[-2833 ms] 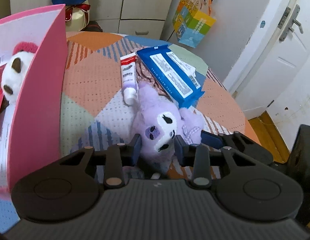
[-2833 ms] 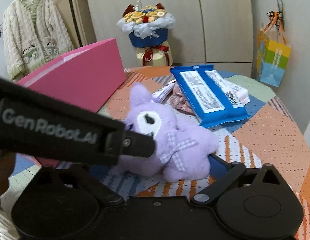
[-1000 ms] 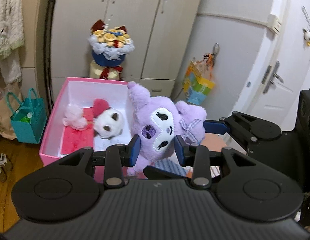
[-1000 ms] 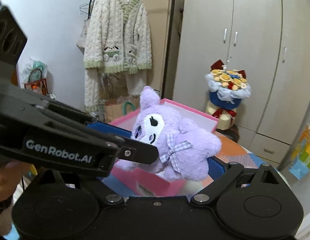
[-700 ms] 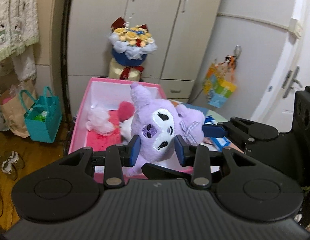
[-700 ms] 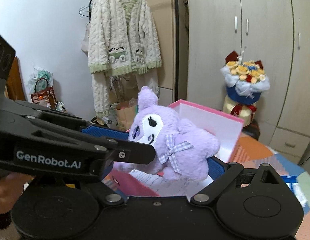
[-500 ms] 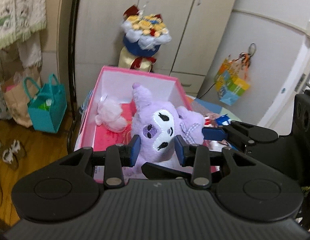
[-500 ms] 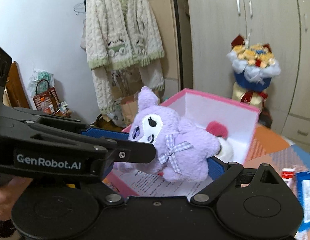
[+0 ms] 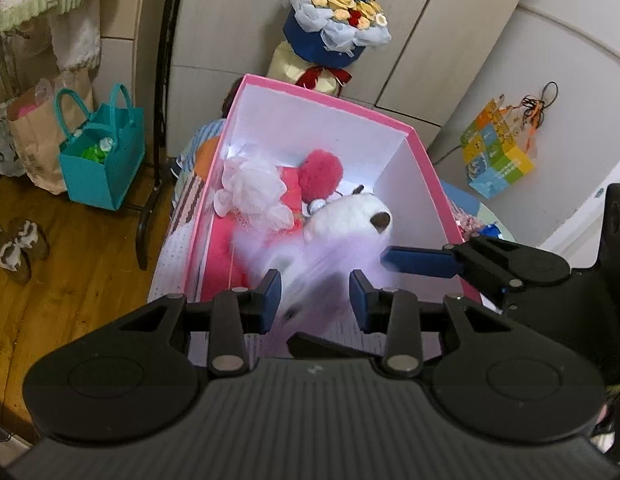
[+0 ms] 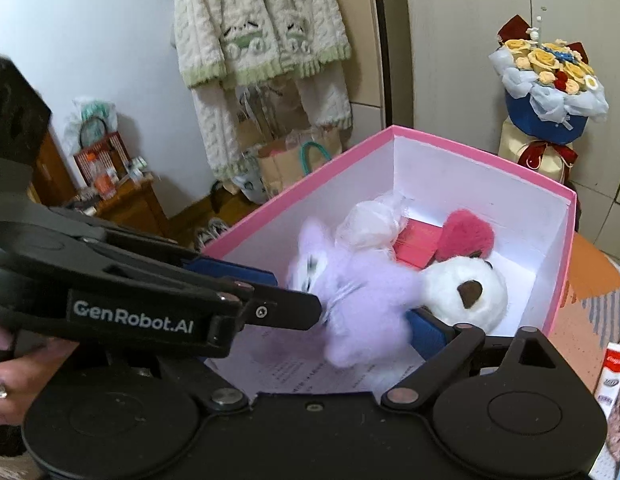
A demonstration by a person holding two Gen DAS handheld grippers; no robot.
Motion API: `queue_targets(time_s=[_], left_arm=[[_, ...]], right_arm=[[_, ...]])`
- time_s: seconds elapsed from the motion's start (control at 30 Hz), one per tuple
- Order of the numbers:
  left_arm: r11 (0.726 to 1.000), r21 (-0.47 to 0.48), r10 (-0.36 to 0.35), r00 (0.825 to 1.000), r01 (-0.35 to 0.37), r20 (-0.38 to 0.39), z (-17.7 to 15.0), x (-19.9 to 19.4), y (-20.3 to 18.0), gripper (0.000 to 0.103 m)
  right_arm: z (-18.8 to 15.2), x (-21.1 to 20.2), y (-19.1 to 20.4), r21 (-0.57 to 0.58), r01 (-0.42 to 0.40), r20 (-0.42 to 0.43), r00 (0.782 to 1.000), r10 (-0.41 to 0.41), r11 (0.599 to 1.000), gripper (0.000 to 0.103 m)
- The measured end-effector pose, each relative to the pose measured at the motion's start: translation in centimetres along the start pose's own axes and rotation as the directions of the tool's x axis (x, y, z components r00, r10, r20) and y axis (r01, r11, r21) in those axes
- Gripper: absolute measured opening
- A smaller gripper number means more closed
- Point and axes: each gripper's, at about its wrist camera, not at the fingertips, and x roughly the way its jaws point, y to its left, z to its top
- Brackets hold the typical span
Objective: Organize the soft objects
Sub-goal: 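Carry the bunny plush over the pink box and open the left gripper, then withdraw the left gripper and move it to the blue wet-wipes pack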
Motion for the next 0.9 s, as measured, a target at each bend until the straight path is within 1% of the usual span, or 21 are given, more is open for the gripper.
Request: queue_targets(time_s=[0.03, 0.07, 0.13, 0.17, 0.2, 0.3, 0.4, 0.53, 0.77, 0.9], left_arm=[[1.0, 0.014, 0.013, 1.0, -0.013, 0.008, 0.0, 0.1, -0.3, 0.036], [0.999, 0.02, 0.035, 0.999, -0.036, 0.018, 0.0, 0.2, -0.4, 0.038], [0.992, 0.051, 0.112, 0.992, -0.115, 0.051, -0.2, 0.3, -1.0, 0.038], [0.988, 0.069, 0.134, 0.989, -0.138, 0.064, -0.2, 0.2, -1.2, 0.039], [0.986, 0.076, 0.141, 0.988, -0.146, 0.068, -0.2, 0.0, -1.2, 0.04], [0.988, 0.079, 0.129, 0.99, -0.134, 0.061, -0.2, -0.7, -1.2, 0.042], [0.98, 0.133, 0.137, 0.988, -0.146, 0.069, -0.4, -1.9, -1.9, 0.044], [0.972, 0.181, 0.136, 0.986, -0.153, 0.101, -1.0, -4.2, -3.2, 0.047], [0.957, 0.253, 0.103, 0.981, -0.144, 0.167, -2.4, -8.7, -5.4, 0.053], [0.95, 0.282, 0.087, 0.982, -0.133, 0.17, -3.3, -10.4, -6.6, 0.054]], right_arm=[[0.1, 0.2, 0.0, -0.006, 0.013, -0.005, 1.0, -0.013, 1.0, 0.096], [0.1, 0.4, 0.0, -0.014, 0.03, -0.007, 1.0, -0.03, 0.999, 0.096], [-0.1, 0.5, 0.1, -0.031, 0.081, 0.002, 0.997, -0.081, 0.996, 0.096], [-0.2, 0.5, 0.0, -0.032, 0.095, 0.0, 0.995, -0.095, 0.995, 0.095], [-0.3, 0.4, -0.3, -0.023, 0.092, -0.004, 0.996, -0.092, 0.996, 0.094], [-0.7, -0.5, -1.0, 0.001, 0.078, -0.005, 0.997, -0.078, 0.997, 0.094], [-0.9, -1.7, -1.4, 0.003, 0.1, 0.008, 0.995, -0.1, 0.995, 0.094], [-1.1, -3.8, -1.7, 0.015, 0.104, 0.026, 0.994, -0.104, 0.995, 0.094], [-1.9, -7.7, -0.5, -0.025, 0.139, 0.066, 0.988, -0.137, 0.99, 0.094], [-2.6, -9.5, 0.7, -0.056, 0.158, 0.085, 0.985, -0.153, 0.986, 0.094]])
